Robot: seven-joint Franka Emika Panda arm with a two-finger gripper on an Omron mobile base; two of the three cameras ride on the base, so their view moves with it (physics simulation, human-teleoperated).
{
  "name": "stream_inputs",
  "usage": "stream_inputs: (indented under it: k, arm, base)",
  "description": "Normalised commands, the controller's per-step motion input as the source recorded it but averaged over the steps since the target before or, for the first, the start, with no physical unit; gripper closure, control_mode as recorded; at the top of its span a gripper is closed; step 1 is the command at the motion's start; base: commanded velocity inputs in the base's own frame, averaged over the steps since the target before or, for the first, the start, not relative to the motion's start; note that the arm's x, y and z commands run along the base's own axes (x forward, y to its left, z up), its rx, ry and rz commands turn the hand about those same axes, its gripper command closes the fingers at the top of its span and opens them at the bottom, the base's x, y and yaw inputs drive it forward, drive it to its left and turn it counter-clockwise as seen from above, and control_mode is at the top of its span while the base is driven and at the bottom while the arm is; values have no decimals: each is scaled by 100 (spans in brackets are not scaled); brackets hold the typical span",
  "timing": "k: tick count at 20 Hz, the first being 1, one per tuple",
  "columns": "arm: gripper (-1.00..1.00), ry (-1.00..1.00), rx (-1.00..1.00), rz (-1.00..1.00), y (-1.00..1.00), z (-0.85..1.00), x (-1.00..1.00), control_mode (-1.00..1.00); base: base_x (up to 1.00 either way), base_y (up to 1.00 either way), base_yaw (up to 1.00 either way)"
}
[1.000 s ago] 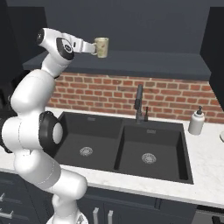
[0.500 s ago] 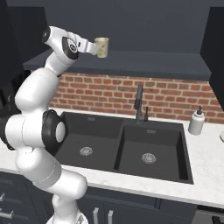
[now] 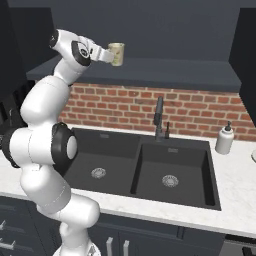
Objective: Gather all objects into one cabinet and sort the glasses and bowls to opposite sides.
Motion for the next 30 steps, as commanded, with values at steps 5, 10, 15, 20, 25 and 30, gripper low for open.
stream_inputs:
  k: [5, 10, 15, 20, 25, 30]
  arm:
    - [100, 0, 13, -15, -9, 0, 0, -100]
    - [100, 2, 8, -9, -1, 15, 1, -100]
    - [100, 2, 1, 5, -4, 27, 0, -100]
    - [100, 1, 0, 8, 0, 23, 0, -100]
    - [100, 0, 0, 16, 0, 5, -9, -100]
    - [100, 0, 0, 28, 0, 0, -8, -100]
  base:
    - [0, 0, 0]
    - [0, 0, 0]
    - [0, 0, 0]
    - [0, 0, 0]
    - [0, 0, 0]
    - [0, 0, 0]
